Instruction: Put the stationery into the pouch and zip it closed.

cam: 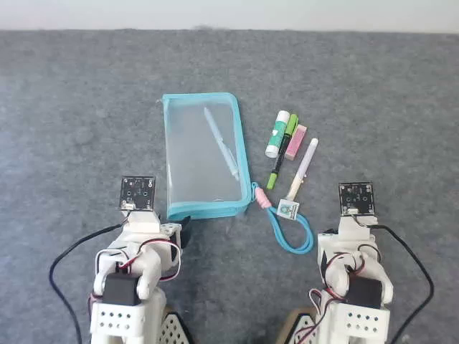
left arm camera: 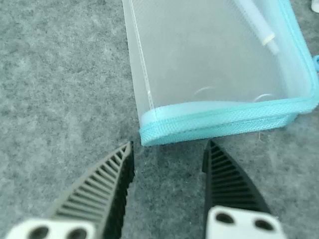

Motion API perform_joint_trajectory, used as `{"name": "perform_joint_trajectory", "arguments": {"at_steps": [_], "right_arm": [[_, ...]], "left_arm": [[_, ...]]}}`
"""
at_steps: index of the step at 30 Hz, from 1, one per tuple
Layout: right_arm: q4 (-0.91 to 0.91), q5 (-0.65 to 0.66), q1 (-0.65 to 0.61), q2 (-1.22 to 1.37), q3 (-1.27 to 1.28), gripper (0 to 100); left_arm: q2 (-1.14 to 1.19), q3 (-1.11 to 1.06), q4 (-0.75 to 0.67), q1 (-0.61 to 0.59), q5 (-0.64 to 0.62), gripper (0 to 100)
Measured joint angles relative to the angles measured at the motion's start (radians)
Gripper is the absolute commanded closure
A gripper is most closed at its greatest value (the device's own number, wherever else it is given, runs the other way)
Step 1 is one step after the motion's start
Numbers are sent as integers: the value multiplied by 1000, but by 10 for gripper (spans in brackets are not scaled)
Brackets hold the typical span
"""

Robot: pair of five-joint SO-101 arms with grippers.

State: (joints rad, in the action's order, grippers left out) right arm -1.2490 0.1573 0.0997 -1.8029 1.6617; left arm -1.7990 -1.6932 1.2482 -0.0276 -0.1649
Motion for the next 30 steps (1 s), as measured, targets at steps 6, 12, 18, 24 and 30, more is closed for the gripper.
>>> {"name": "perform_joint_trajectory", "arguments": {"at_steps": [6,12,18,24,30], "right_arm": [[0,0,0,0,0,949],[0,0,0,0,0,946],[0,46,0,0,0,947],[8,362,0,0,0,946],[37,396,-9,0,-5,946]], "left_arm": [[0,0,0,0,-3,784],[0,0,0,0,-6,784],[0,0,0,0,-6,783],[0,0,-2,-8,60,784],[0,0,-106,-275,420,785]]}}
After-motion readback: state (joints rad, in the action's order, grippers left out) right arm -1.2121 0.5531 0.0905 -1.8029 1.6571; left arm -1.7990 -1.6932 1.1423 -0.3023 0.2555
